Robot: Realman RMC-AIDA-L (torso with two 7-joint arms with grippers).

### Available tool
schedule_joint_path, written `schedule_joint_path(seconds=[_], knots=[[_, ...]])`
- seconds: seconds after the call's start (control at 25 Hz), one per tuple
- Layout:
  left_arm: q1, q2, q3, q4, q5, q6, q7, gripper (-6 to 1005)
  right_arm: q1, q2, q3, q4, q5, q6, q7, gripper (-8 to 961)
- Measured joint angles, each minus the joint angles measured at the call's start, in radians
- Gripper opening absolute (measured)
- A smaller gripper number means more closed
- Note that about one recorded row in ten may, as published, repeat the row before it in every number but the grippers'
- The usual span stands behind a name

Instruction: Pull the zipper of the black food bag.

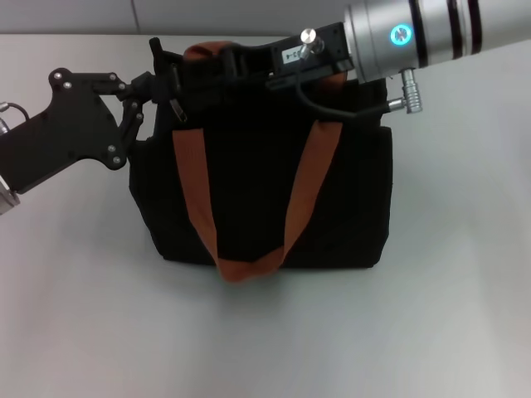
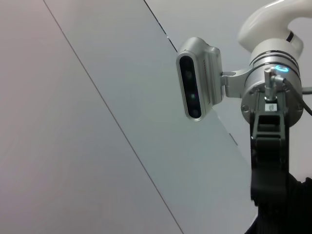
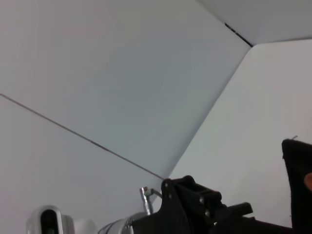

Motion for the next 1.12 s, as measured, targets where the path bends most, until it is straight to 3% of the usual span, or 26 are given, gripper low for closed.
schedule_joint_path(seconds=[1.12], knots=[[-0.011, 0.001, -0.005, -0.002, -0.010, -0.015, -0.016, 48, 0.020, -0.001, -0.045, 0.005, 0.033, -0.014, -0.005, 802]])
